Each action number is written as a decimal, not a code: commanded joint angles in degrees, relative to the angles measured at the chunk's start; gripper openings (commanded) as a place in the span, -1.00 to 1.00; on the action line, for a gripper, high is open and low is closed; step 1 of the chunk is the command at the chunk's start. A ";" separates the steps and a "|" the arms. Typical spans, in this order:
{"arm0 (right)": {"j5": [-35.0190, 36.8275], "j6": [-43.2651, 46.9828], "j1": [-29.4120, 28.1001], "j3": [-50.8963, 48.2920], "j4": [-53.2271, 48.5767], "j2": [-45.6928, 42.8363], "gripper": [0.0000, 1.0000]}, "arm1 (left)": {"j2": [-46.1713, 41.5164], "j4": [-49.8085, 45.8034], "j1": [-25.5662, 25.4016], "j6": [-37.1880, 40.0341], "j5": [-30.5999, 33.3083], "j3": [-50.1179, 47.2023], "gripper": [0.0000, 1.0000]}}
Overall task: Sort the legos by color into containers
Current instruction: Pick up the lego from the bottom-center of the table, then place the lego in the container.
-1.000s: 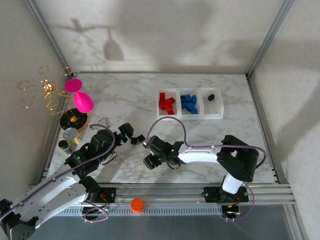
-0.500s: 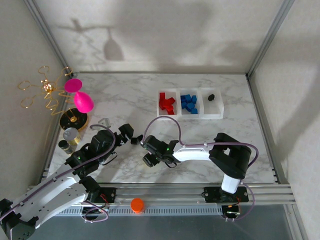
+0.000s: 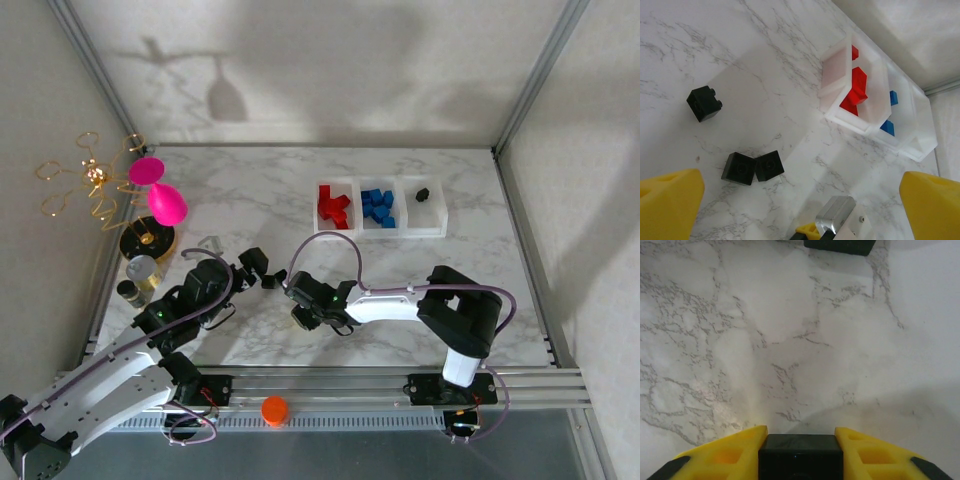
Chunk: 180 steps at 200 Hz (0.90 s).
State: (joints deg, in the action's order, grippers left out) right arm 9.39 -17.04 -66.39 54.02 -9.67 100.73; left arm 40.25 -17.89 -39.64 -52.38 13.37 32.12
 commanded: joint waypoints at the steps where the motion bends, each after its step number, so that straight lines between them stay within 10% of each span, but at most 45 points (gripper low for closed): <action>1: -0.01 -2.43 0.64 0.67 -2.32 -3.49 -0.36 | 0.66 1.13 0.53 -0.15 0.18 0.65 0.99; 105: 3.98 -8.01 27.69 0.20 -8.05 -18.75 -0.37 | 9.27 10.56 0.17 4.08 -5.04 4.97 0.99; 180: 5.83 -5.21 49.85 9.09 -3.28 -10.80 -0.37 | 19.50 20.66 -0.53 7.26 -8.78 8.65 0.99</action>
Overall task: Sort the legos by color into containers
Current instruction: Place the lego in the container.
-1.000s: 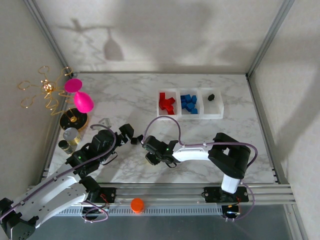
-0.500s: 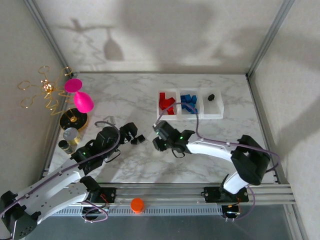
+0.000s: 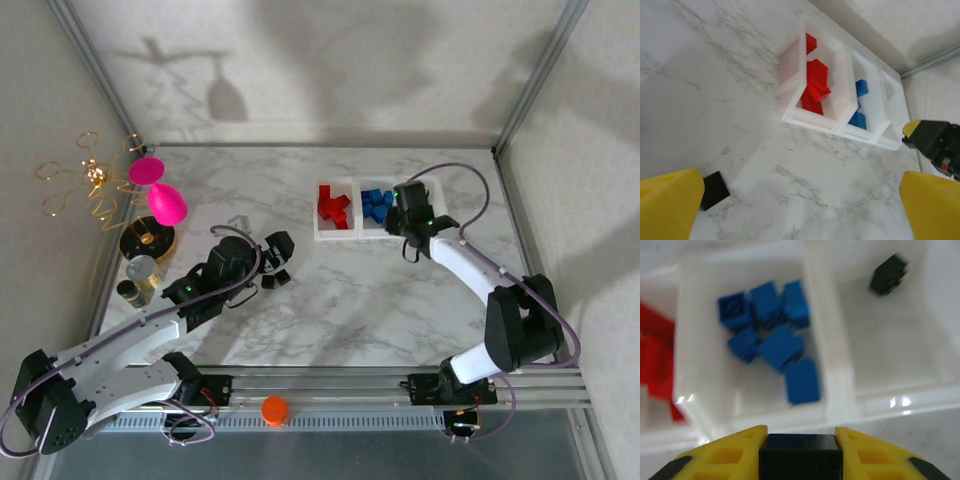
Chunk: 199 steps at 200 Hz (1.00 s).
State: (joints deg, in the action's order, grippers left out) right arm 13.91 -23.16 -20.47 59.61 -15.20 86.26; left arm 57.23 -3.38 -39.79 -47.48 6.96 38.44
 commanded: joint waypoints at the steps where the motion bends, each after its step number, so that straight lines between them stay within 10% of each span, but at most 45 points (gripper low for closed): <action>1: 1.30 0.96 4.16 3.62 2.27 3.93 -0.38 | 2.66 6.30 -0.38 2.38 -2.43 2.34 0.99; 107: 1.50 3.40 11.50 19.95 0.95 22.08 -0.03 | 12.23 10.79 -0.81 5.12 -5.90 7.54 0.99; 199: -6.23 3.21 5.22 8.19 2.20 7.44 0.25 | 7.96 7.14 -0.74 5.30 -2.47 5.99 0.99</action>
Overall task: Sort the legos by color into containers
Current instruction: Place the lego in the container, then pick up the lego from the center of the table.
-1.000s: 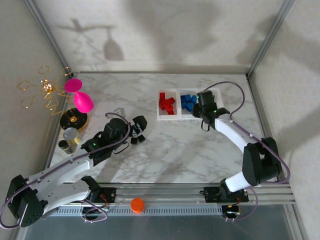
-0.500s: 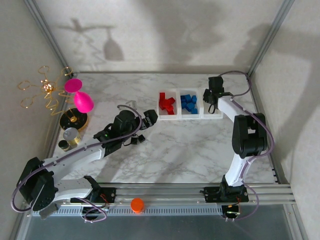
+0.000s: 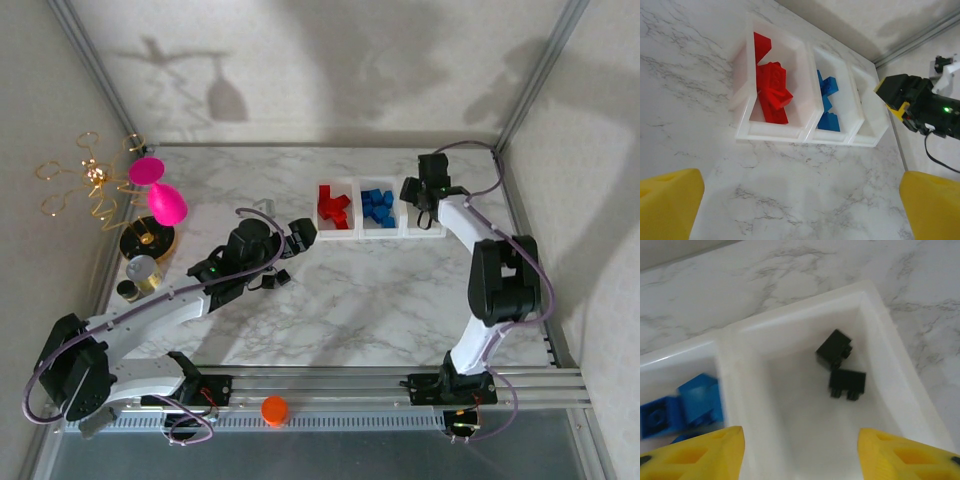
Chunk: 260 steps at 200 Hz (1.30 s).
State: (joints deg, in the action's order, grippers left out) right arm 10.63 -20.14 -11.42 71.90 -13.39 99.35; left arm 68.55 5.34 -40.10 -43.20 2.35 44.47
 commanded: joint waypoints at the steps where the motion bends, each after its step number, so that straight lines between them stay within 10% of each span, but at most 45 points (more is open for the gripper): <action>1: -2.97 0.15 -4.03 -4.34 0.38 -5.97 0.25 | -3.44 -1.61 -0.43 1.06 2.27 -0.06 0.99; 77: -7.95 -0.33 -21.20 -15.44 2.62 -14.10 0.36 | -12.85 -10.38 -0.34 -0.72 8.44 -4.01 0.99; 153: -10.47 1.74 -40.66 -15.58 12.01 -4.36 0.48 | -23.52 -19.88 -0.07 -5.13 14.03 -8.32 0.99; 260: -9.61 8.18 -45.95 -7.24 12.62 10.13 0.48 | -30.14 -25.09 0.37 -8.48 17.65 -11.10 0.99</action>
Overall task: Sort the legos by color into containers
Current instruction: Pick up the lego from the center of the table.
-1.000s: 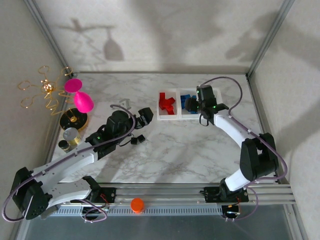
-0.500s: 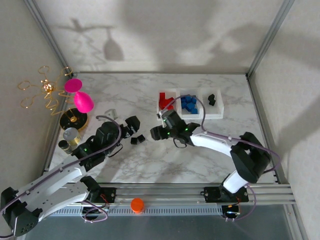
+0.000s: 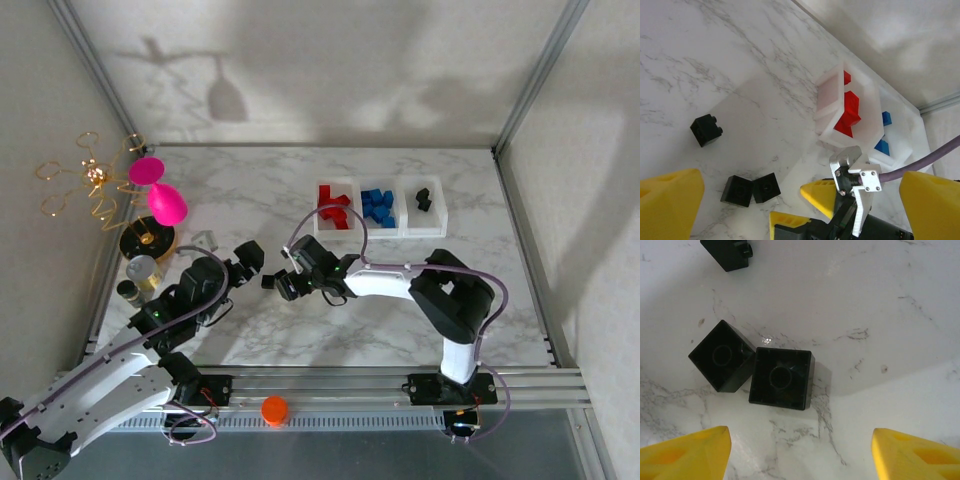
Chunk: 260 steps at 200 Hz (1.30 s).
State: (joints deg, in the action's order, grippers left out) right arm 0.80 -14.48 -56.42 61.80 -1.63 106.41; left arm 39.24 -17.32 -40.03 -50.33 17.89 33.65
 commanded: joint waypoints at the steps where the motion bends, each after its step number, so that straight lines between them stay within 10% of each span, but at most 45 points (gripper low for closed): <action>1: 0.28 2.52 -1.00 2.92 0.85 3.22 0.48 | -0.79 -2.39 0.35 -1.35 2.13 -0.26 0.99; 135: 7.52 4.27 -1.99 11.27 -2.13 11.80 -0.03 | -0.81 -1.25 0.57 -1.02 1.98 -1.02 0.99; 260: 4.41 -3.29 2.48 1.36 -3.41 -3.00 -0.49 | 3.51 3.43 0.52 1.53 -2.34 1.67 0.99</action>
State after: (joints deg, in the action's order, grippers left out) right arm 5.72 -14.68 -56.49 65.91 -3.62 109.23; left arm 41.78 -16.38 -39.92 -50.37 17.43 33.21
